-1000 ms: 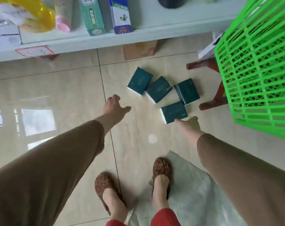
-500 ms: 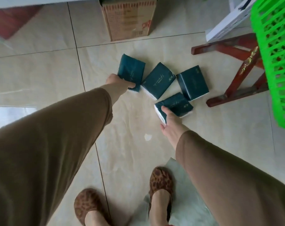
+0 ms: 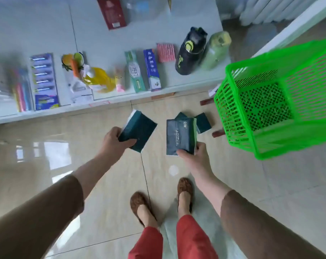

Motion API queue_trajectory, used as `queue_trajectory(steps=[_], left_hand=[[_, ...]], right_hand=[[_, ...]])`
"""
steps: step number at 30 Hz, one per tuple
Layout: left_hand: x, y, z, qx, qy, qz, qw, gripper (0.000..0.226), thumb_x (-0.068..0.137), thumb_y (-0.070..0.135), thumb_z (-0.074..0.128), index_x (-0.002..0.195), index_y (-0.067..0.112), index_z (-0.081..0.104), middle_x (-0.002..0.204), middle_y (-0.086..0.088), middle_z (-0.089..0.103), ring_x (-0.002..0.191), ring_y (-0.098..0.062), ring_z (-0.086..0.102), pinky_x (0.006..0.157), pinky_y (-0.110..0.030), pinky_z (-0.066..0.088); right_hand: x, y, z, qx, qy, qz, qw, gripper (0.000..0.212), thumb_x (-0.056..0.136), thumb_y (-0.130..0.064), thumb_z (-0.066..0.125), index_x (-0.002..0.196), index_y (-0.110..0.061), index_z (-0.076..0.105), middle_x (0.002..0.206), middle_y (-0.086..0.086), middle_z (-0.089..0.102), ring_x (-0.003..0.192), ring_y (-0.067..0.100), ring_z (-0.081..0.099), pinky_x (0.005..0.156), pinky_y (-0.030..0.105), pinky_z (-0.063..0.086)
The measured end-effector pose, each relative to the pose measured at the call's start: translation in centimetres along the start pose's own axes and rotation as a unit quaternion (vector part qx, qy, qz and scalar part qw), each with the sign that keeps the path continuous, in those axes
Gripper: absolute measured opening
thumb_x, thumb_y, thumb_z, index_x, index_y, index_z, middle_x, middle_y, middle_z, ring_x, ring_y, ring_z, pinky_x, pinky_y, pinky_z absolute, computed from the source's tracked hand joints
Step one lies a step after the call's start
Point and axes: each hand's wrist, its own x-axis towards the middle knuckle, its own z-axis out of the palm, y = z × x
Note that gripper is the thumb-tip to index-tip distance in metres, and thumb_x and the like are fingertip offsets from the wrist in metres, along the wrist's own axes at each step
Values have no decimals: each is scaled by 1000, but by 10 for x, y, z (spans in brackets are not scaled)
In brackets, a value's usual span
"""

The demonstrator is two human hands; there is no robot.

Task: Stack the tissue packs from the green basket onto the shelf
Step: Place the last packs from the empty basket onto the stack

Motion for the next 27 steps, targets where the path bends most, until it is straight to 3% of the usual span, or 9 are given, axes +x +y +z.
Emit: queue_trajectory(steps=[4,7,9,11,14,17,20,23,27], left_hand=[[-98,83,-119,-28,54,81,995,31,70,41,83,87,30,60,81,8,62,67,-10,54,57,-28,39],[-158,137,-194,-19,106,145,984,33,64,53,81,87,57,58,94,13,60,81,-7,58,65,-27,43],[-185,166,-233,-20,130,178,975,40,59,60,76,93,62,56,93,18,60,80,-5,60,65,-29,46],[-201,189,-266,-17,145,212,966,43,59,60,75,97,60,56,89,21,64,72,-1,60,63,-27,46],[-206,224,-305,7,172,266,949,38,68,41,81,94,49,55,90,23,63,73,5,60,59,-15,40],[-193,263,-339,56,186,302,933,39,73,29,82,99,37,53,96,17,63,79,0,62,61,-23,47],[-162,306,-371,95,212,322,918,41,75,28,82,106,27,57,104,8,62,83,-13,63,58,-30,51],[-121,353,-394,141,236,331,903,45,75,28,82,114,20,62,110,2,56,88,-18,60,73,-31,47],[-67,405,-414,201,244,332,888,44,77,26,80,118,21,63,102,4,54,89,-17,57,75,-28,40]], right_hand=[[-93,-128,-15,23,-35,-134,990,47,64,-37,84,101,-26,58,98,-5,74,85,10,71,70,24,52],[-149,-219,-23,32,-59,-235,970,39,70,-34,83,103,-32,63,102,-8,75,88,9,72,72,20,54],[-175,-271,-28,22,-61,-287,956,40,72,-39,82,107,-39,63,107,-11,74,93,7,71,78,19,54],[-192,-317,-31,-2,-55,-333,941,42,70,-47,80,108,-43,62,105,-17,73,91,3,69,77,16,53],[-192,-372,-29,7,-59,-359,931,49,64,-43,83,106,-35,61,104,-6,73,89,11,71,77,31,57],[-175,-421,-23,-11,-49,-385,922,49,66,-33,86,105,-31,55,108,2,70,86,11,68,83,43,58],[-150,-471,-15,-38,-46,-411,910,48,73,-20,86,110,-21,56,103,-5,69,79,-3,65,79,26,54],[-120,-517,-10,-82,-33,-429,899,45,75,-18,84,110,-18,56,95,-11,63,68,-8,59,66,11,44],[-75,-562,-8,-118,-32,-425,897,42,77,-20,82,110,-20,56,98,-8,63,77,8,61,68,22,45]])
